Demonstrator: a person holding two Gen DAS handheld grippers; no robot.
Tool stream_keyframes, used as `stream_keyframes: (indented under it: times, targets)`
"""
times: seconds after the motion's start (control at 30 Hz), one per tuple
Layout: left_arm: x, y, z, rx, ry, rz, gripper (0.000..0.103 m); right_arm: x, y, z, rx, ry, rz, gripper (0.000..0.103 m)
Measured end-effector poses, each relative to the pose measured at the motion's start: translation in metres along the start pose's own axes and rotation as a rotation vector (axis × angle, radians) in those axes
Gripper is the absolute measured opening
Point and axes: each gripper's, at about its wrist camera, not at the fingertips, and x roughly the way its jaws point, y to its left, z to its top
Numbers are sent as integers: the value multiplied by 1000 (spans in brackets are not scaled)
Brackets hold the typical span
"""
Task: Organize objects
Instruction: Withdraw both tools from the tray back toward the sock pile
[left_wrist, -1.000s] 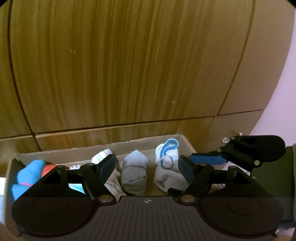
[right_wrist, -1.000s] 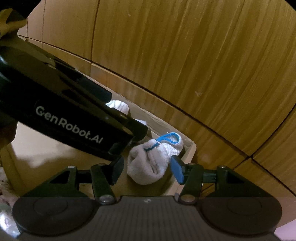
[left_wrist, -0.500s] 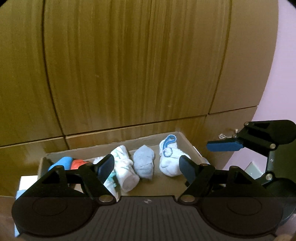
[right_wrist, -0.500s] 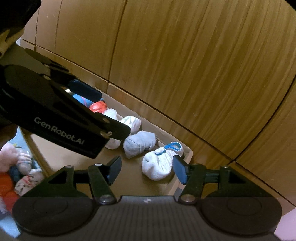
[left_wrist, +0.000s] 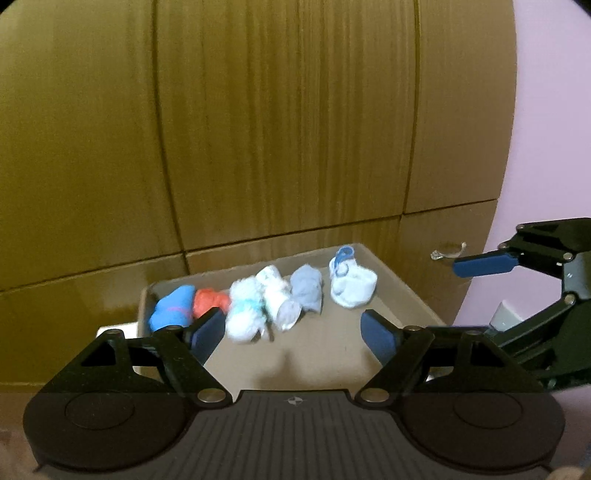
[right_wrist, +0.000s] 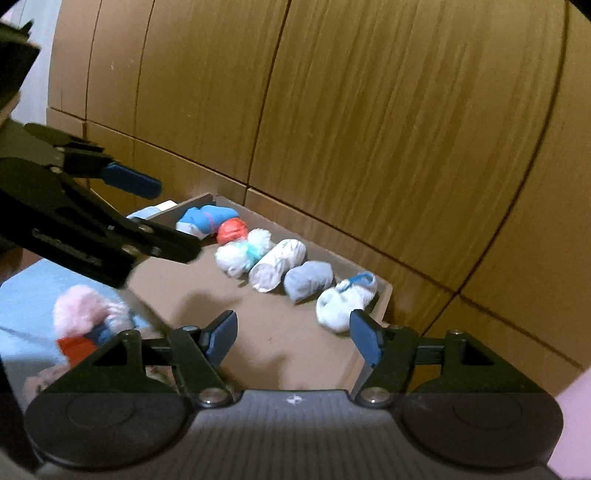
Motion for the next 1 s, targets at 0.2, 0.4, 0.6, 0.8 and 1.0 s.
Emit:
stream_keyframes:
  times: [0.2,0.4,0.6,0.8,1.0]
  targets:
    - [-46,-7,-44,-34,-35,46,85,-42,17,-39,115,-54,-73,70]
    - [-74,-39,-97,-39,-22,80,86,-69,47,-88,201,-100,-124,74]
    - [-66,-56,-131,-33,31,90,86,-65,65,-115,206,-94,-163,74]
    - [-57,-61,-146,-27,59,95,86,-41,63,-125,249,-64,-183,67]
    - [-45,-60,-154,-37,94,96,85,-16,58,-131,283,-14,-180,52]
